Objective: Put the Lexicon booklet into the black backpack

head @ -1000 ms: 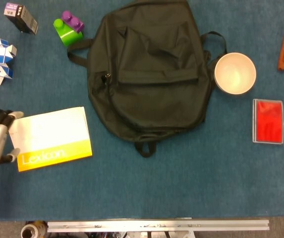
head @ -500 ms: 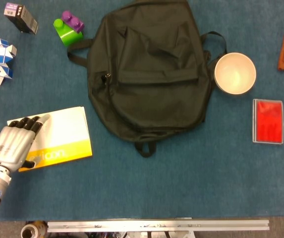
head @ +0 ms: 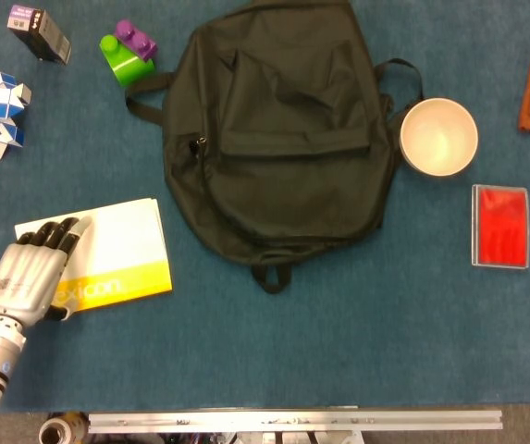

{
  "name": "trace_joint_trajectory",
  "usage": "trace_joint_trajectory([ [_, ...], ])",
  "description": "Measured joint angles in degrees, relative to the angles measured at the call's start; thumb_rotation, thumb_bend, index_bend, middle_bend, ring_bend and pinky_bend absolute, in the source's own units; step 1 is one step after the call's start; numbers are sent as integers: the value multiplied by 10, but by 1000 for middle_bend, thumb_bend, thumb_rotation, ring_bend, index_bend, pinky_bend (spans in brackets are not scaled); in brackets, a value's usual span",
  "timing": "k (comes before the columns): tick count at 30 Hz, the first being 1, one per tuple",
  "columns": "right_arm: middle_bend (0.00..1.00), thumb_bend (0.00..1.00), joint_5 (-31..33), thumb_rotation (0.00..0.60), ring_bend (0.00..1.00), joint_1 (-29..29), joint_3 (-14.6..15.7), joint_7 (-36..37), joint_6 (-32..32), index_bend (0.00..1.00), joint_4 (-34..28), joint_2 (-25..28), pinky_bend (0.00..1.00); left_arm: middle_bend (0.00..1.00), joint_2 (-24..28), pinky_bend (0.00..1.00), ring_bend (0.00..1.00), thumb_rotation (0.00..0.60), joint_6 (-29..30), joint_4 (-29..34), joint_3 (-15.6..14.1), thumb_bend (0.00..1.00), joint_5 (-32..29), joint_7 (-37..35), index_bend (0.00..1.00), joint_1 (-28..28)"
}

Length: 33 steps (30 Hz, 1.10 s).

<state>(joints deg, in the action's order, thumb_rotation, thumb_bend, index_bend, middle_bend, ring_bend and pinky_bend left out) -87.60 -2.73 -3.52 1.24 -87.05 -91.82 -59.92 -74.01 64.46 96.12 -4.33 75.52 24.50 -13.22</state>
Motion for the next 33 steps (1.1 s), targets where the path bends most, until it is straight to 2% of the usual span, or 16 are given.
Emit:
trace_joint_trajectory([
  [14, 309, 64, 0, 600, 172, 4, 4, 19, -1, 237, 15, -1, 316, 62, -20, 188, 76, 600, 4, 4, -16, 171, -13, 22, 0, 8],
  [33, 309, 65, 6, 600, 172, 6, 4, 29, 2, 237, 26, -3, 316, 69, -40, 188, 75, 600, -11, -14, -5, 170, -49, 25, 0, -2],
])
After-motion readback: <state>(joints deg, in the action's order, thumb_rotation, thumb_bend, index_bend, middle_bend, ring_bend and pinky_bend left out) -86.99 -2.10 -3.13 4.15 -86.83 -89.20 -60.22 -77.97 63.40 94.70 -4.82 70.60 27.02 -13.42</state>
